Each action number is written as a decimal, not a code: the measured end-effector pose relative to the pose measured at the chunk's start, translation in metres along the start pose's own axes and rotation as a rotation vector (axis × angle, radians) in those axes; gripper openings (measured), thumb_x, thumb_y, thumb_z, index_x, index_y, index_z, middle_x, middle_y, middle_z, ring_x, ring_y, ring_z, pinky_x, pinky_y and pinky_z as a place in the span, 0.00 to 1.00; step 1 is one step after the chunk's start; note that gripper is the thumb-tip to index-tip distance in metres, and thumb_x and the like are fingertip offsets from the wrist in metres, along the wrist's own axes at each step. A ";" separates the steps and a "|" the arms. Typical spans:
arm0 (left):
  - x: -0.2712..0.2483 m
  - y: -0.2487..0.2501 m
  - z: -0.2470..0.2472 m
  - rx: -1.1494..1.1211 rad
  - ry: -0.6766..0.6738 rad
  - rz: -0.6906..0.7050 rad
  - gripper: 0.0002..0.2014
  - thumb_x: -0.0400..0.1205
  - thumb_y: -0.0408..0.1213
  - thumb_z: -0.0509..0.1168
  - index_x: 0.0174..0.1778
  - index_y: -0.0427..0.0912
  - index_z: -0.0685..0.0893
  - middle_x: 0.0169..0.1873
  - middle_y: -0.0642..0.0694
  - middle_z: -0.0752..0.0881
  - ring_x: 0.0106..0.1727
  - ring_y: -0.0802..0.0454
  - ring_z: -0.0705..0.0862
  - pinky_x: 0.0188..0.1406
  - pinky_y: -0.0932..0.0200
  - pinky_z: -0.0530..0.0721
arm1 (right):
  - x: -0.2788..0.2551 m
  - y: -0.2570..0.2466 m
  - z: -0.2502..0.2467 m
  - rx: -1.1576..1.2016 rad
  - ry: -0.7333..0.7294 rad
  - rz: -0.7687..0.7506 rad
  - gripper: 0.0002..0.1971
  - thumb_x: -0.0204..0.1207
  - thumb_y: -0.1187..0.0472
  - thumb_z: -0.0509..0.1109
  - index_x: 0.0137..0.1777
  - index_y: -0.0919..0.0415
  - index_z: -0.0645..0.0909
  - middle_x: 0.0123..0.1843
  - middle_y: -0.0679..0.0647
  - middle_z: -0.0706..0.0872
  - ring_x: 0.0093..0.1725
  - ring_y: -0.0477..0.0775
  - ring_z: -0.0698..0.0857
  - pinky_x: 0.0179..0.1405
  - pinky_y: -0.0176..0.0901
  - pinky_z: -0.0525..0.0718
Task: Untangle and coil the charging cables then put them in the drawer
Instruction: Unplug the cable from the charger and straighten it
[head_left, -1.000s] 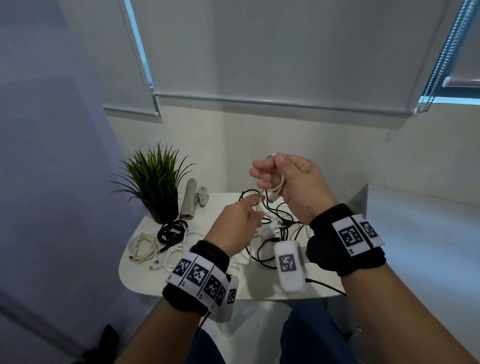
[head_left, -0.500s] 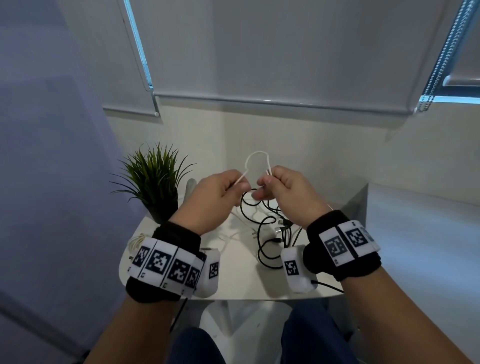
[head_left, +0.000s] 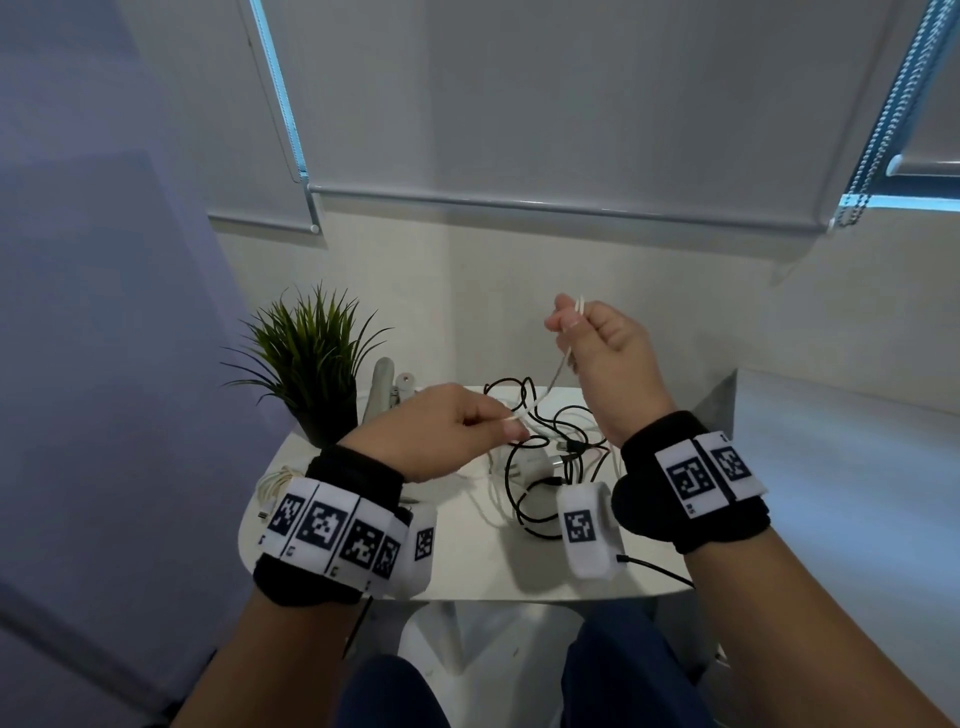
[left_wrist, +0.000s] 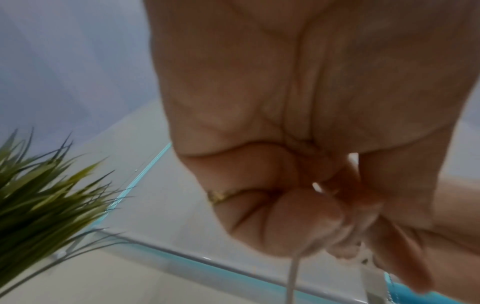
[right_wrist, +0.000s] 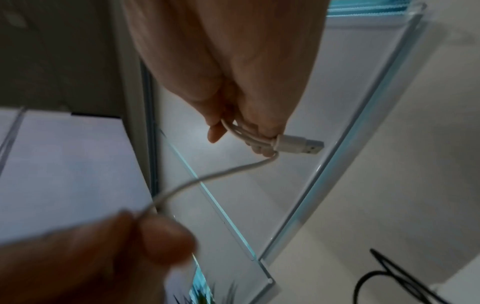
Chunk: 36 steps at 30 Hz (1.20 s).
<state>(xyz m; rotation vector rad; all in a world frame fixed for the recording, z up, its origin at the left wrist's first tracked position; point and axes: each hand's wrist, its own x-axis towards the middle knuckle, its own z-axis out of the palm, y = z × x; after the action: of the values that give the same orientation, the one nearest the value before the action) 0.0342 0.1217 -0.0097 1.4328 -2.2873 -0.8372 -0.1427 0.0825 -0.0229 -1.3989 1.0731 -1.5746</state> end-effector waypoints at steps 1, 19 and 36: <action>0.002 -0.003 -0.001 -0.023 0.050 0.031 0.17 0.73 0.66 0.59 0.48 0.66 0.88 0.45 0.50 0.91 0.55 0.50 0.86 0.67 0.51 0.77 | -0.002 0.001 0.000 -0.089 -0.026 -0.020 0.13 0.83 0.64 0.62 0.39 0.52 0.82 0.65 0.52 0.82 0.68 0.47 0.79 0.64 0.39 0.74; 0.027 -0.017 0.001 -0.182 0.631 0.094 0.07 0.82 0.43 0.63 0.41 0.56 0.84 0.30 0.53 0.85 0.25 0.56 0.82 0.38 0.53 0.82 | -0.015 -0.009 0.005 -0.065 -0.339 0.055 0.21 0.82 0.51 0.61 0.27 0.55 0.77 0.17 0.44 0.71 0.16 0.43 0.67 0.21 0.35 0.66; 0.009 -0.012 0.022 -0.069 0.067 -0.041 0.11 0.83 0.39 0.63 0.57 0.55 0.85 0.32 0.51 0.81 0.23 0.54 0.80 0.28 0.59 0.83 | -0.006 -0.020 0.005 0.288 -0.142 0.036 0.13 0.86 0.66 0.56 0.47 0.58 0.83 0.54 0.51 0.87 0.59 0.52 0.86 0.63 0.40 0.80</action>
<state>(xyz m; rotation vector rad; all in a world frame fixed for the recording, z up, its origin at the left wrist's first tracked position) 0.0267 0.1165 -0.0348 1.4592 -2.1661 -0.8583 -0.1375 0.0943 -0.0062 -1.2665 0.7503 -1.5116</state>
